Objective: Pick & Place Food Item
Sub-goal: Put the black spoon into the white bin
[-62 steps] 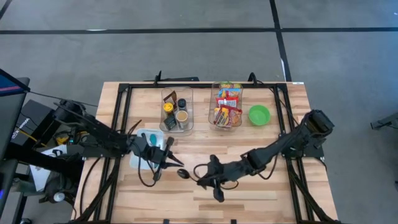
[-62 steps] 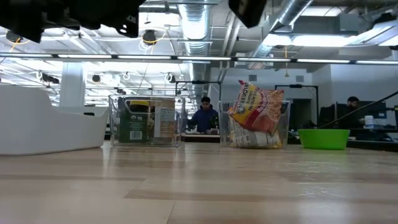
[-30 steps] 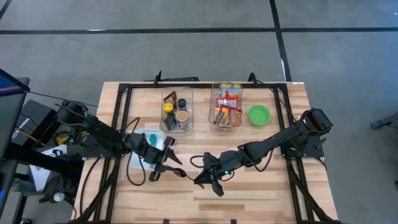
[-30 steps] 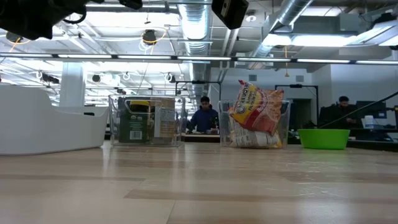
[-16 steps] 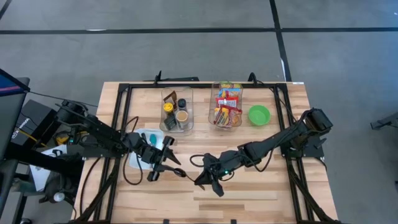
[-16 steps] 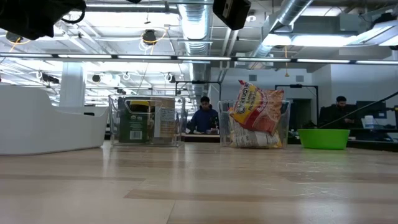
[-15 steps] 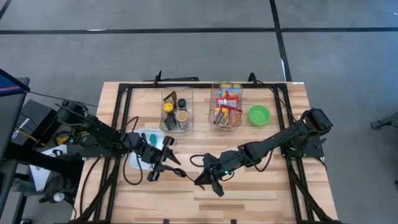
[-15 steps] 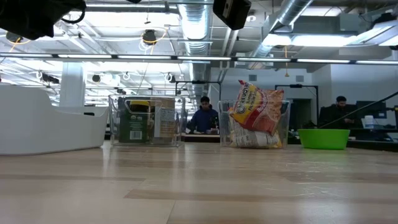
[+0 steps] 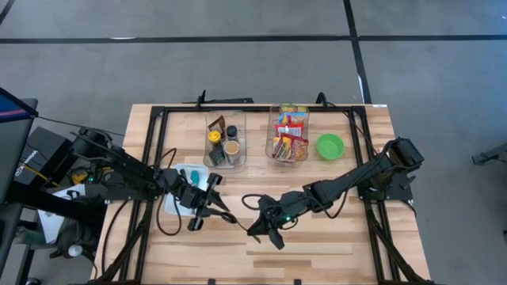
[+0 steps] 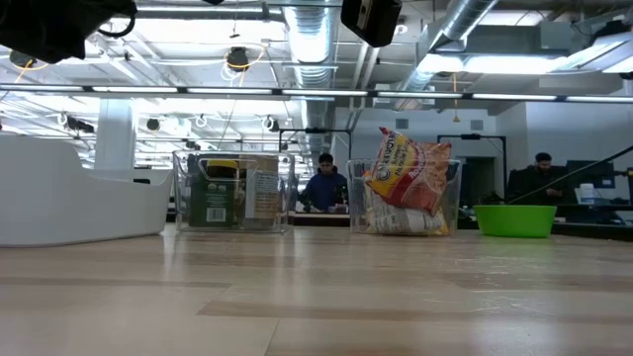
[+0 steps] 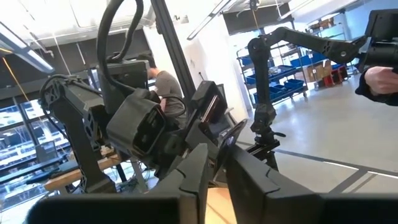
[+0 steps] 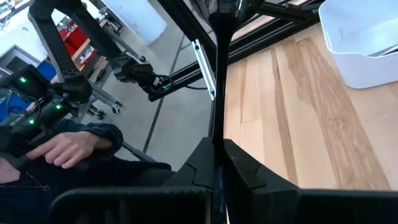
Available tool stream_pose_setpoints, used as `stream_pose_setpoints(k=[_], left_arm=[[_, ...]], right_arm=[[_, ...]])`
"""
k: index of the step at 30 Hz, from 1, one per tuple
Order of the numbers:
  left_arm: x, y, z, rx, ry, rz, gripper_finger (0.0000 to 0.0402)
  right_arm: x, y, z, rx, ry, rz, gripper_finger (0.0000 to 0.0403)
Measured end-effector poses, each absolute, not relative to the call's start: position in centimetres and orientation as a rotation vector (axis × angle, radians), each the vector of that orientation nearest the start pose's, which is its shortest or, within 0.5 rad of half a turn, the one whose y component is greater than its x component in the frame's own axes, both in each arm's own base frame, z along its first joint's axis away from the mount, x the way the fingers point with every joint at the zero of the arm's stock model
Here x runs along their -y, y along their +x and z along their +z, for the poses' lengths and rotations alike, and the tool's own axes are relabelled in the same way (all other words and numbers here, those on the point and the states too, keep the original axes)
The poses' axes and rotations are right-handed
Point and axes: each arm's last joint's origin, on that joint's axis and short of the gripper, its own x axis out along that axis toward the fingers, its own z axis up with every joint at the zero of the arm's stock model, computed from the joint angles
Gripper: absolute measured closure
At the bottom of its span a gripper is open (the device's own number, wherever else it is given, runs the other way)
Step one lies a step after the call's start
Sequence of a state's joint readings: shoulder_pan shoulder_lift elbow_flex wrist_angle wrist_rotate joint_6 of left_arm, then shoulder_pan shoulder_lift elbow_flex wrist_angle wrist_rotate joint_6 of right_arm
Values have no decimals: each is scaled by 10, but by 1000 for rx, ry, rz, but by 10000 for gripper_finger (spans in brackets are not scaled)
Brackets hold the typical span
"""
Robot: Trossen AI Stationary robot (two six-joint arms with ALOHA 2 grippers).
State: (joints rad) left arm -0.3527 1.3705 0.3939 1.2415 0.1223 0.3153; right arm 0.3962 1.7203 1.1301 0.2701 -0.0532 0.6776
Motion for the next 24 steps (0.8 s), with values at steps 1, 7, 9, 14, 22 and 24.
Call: stream_pose_setpoints(k=[1, 7, 9, 14, 22, 24], left_arm=[[89, 231, 218, 338, 277, -426, 359], [89, 231, 218, 338, 286, -423, 396], [89, 231, 218, 337, 285, -420, 397], [89, 231, 218, 333, 278, -419, 399], [89, 231, 218, 333, 275, -422, 400], [88, 231, 218, 328, 267, -402, 400]], right_arm=[[-151, 357, 248, -455, 609, 319, 397], [-151, 357, 248, -454, 614, 321, 396], [-151, 357, 248, -456, 614, 322, 391], [-152, 357, 248, -456, 613, 326, 359], [-151, 357, 248, -459, 607, 327, 315], [-150, 358, 247, -468, 603, 339, 309]])
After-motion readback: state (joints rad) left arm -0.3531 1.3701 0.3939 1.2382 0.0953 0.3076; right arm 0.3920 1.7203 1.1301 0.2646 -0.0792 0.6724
